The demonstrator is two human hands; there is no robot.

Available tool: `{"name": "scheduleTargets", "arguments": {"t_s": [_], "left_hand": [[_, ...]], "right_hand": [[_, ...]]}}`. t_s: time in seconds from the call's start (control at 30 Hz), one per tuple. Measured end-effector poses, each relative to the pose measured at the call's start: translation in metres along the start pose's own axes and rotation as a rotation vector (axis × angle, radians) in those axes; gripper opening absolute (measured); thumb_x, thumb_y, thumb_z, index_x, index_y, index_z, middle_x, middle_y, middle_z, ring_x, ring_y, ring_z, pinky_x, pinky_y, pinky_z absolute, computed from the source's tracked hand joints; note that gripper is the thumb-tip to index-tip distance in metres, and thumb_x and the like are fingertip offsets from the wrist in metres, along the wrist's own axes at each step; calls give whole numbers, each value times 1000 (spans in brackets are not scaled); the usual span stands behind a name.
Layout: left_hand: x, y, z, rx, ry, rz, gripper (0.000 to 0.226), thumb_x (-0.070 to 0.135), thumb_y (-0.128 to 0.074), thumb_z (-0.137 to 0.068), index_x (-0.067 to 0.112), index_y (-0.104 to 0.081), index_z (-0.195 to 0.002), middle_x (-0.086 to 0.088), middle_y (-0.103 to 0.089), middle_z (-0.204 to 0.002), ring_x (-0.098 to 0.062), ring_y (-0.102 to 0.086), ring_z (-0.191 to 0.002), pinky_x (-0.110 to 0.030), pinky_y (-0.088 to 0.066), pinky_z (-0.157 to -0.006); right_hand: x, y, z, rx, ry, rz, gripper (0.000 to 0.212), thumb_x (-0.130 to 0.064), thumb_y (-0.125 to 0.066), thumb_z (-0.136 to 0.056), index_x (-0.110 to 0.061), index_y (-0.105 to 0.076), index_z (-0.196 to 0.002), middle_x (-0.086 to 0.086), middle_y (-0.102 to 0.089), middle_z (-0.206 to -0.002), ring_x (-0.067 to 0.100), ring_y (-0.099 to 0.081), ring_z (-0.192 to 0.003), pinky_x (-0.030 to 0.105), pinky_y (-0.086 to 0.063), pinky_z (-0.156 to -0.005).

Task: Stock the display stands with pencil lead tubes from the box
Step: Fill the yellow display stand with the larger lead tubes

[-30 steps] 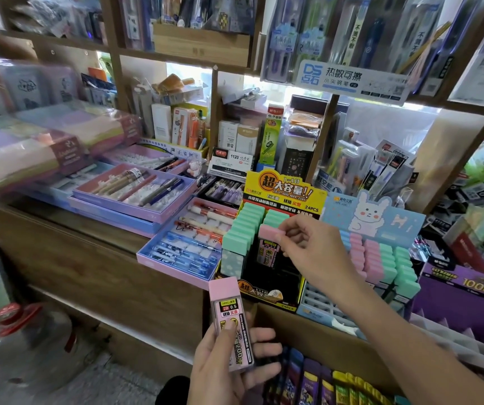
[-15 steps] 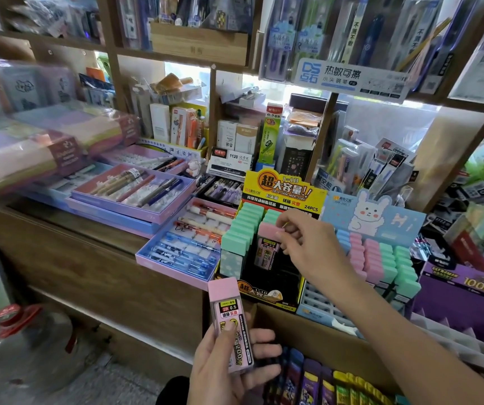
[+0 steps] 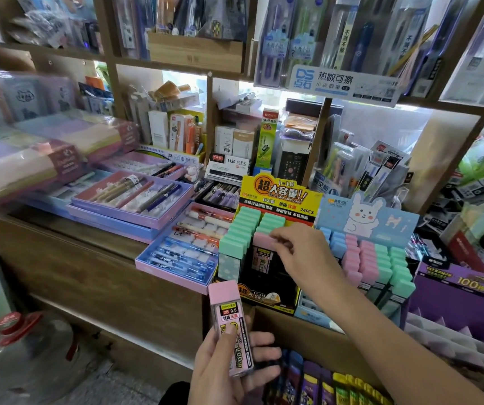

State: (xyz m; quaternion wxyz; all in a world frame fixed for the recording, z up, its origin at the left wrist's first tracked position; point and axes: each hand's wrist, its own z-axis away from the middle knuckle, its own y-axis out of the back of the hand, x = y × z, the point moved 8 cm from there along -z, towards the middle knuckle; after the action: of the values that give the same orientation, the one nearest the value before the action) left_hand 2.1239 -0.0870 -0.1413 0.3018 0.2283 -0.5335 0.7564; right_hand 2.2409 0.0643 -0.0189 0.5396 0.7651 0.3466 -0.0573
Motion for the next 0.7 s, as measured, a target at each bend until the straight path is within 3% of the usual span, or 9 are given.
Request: {"name": "scheduleTargets", "arguments": {"t_s": [0.13,0.23,0.33,0.43,0.5,0.6,0.7], "left_hand": [[1,-1,-1,-5,-2,-22,34,26,-56,-95,0,-65,-114,-38,-71,-95,-46,-75,-72,-48,-62,-53],[1,-1,-4,-5,-33,-62,30,24,-54,-99,1,-67,-113,-37,-72,-96,-49,-75,-81,-50,-63,-59],[8,-2,-10,18,-117,-112,31,25,-57,-95,2,-68,-113,-37,-72,-96,-49,-74,-86,-46,-64,-64],[20,-5,-17,15,-193,-184,37,29,-61,-87,5,-69,-113,-33,-73,-100,-47,-74,-93,-44,-64,-75],[34,-12,-19,-17,-264,-292,29,31,-63,-87,12,-76,-105,-26,-76,-102,-41,-75,-96,-38,-64,-78],[57,-31,-19,-63,-380,-634,25,40,-61,-92,30,-78,-107,-7,-79,-102,-20,-76,-96,-25,-59,-73],[79,-48,-22,-92,-476,-851,25,45,-59,-95,32,-77,-106,-6,-78,-101,-14,-72,-93,-34,-53,-80]], "right_hand": [[7,11,27,21,-90,-190,25,-9,-69,-95,-20,-76,-116,-14,-67,-92,0,-65,-84,21,-57,-84],[17,18,62,-15,-207,-404,25,-10,-72,-93,-35,-75,-96,-10,-73,-81,5,-72,-75,29,-63,-73],[28,25,98,-76,-276,-505,28,-10,-73,-93,-37,-76,-88,-6,-75,-79,11,-72,-70,26,-60,-63],[50,26,135,-198,-379,-503,32,-7,-72,-93,-38,-78,-86,-5,-74,-81,13,-73,-71,27,-60,-66],[66,25,158,-331,-423,-470,29,-8,-74,-92,-36,-79,-90,-7,-75,-85,12,-74,-76,29,-62,-73],[85,20,187,-537,-425,-401,25,-23,-78,-88,-46,-77,-96,-12,-76,-94,4,-73,-83,19,-56,-76],[112,11,212,-669,-442,-280,25,-48,-79,-77,-45,-75,-101,-17,-76,-98,1,-71,-90,21,-57,-82]]}}
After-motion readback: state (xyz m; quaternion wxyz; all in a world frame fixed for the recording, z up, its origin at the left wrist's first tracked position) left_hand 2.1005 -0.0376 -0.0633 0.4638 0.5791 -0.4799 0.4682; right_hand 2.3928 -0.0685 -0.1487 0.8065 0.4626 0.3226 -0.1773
